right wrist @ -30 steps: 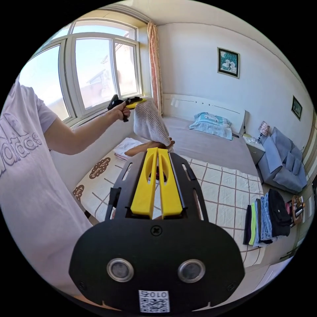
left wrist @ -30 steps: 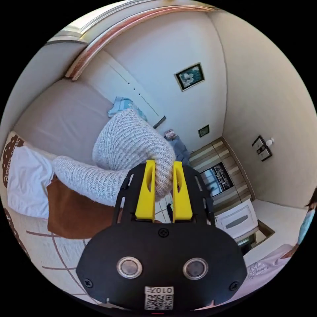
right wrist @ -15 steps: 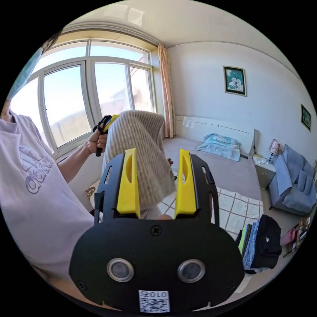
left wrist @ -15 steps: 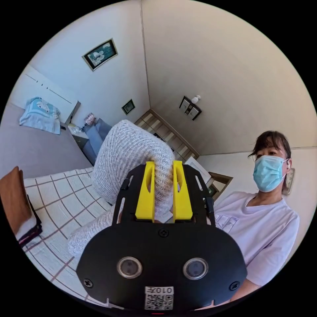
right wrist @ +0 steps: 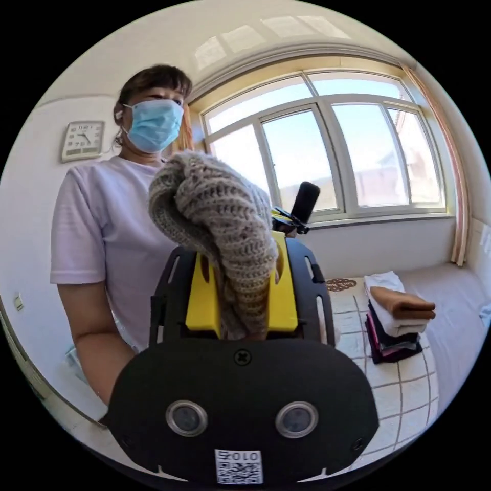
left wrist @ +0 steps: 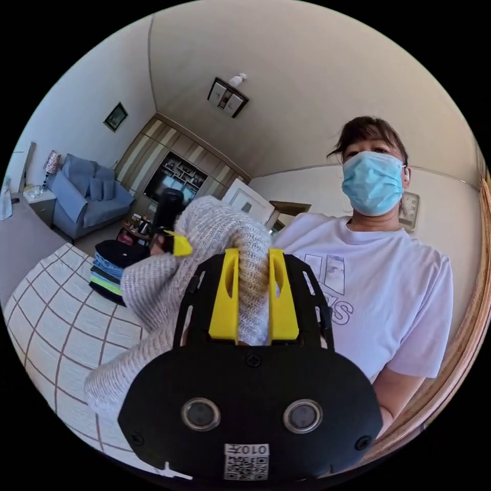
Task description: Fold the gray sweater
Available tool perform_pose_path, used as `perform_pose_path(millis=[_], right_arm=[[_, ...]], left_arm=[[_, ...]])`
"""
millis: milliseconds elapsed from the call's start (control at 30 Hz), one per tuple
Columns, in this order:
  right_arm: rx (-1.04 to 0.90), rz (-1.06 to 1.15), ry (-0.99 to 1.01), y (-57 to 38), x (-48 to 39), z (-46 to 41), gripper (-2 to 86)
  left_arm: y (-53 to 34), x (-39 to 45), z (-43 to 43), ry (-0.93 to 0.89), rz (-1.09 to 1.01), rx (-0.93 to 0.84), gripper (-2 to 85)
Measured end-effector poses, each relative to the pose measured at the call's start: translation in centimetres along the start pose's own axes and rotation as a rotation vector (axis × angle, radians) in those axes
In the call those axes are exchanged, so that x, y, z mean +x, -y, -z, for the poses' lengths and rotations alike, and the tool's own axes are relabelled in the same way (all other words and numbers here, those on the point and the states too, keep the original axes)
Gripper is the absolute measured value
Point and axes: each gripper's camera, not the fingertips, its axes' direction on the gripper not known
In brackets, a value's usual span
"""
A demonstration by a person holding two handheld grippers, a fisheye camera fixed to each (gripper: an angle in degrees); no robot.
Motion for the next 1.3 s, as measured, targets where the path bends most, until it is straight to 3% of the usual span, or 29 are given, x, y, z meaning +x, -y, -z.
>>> perform_pose_path(millis=[67, 133, 233, 300, 400, 567, 700, 767, 800, 900, 1067, 1133, 1300], right_arm=[[-0.04, -0.072, -0.296, -0.5, 1.1, 0.0, 11.9], [-0.129, -0.209, -0.484, -0.6, 4.0, 0.0, 11.0], [-0.362, -0.347, -0.67, 0.4, 9.0, -1.3, 10.4], [-0.424, -0.323, -0.771, 2.2, 9.7, -2.2, 10.2], [-0.574, -0.223, -0.997, 4.2, 8.8, -4.3, 10.3], [-0.666, -0.164, -0.978, -1.5, 6.3, -9.8, 11.4], [-0.93, -0.395, -0.903, -12.8, 8.8, -16.3, 11.6], [-1.124, -0.655, -0.774, -21.5, 10.5, -19.2, 10.8], [-1.134, -0.7, -0.728, -23.1, 10.5, -19.5, 10.6], [-0.926, -0.859, -0.642, -27.1, 9.7, -17.9, 10.0], [-0.44, -1.136, -0.818, -33.5, 10.9, -9.0, 10.7], [-0.327, -1.253, -0.886, -37.3, 11.7, -6.6, 12.0], [-0.141, -1.491, -1.018, -47.0, 14.1, -3.5, 14.5]], left_arm=[[-1.0, 0.1, 2.1, 0.15, 0.073, 0.035, 4.2], [-1.7, -0.5, 5.6, 0.501, 0.159, -0.004, 3.0], [-1.0, -3.3, 8.1, 0.733, 0.21, -0.045, 1.1], [0.2, -5.2, 7.2, 0.809, 0.196, -0.142, 0.6], [1.4, -5.5, 4.4, 0.798, 0.092, -0.151, 0.1], [-2.1, -6.5, 1.3, 0.796, 0.067, -0.164, 0.0], [-12.7, -12.9, -3.4, 0.745, 0.386, -0.305, -0.2], [-18.1, -15.9, -5.7, 0.588, 0.578, -0.393, -0.2], [-20.9, -16.8, -6.5, 0.519, 0.675, -0.382, -0.2], [-23.3, -16.2, -7.1, 0.539, 0.731, -0.291, -0.3], [-20.0, -14.0, -7.1, 0.766, 0.573, -0.228, -0.3], [-18.1, -13.5, -7.7, 0.898, 0.532, -0.257, -0.3], [-17.4, -12.6, -9.8, 0.966, 0.63, -0.334, -0.2]])
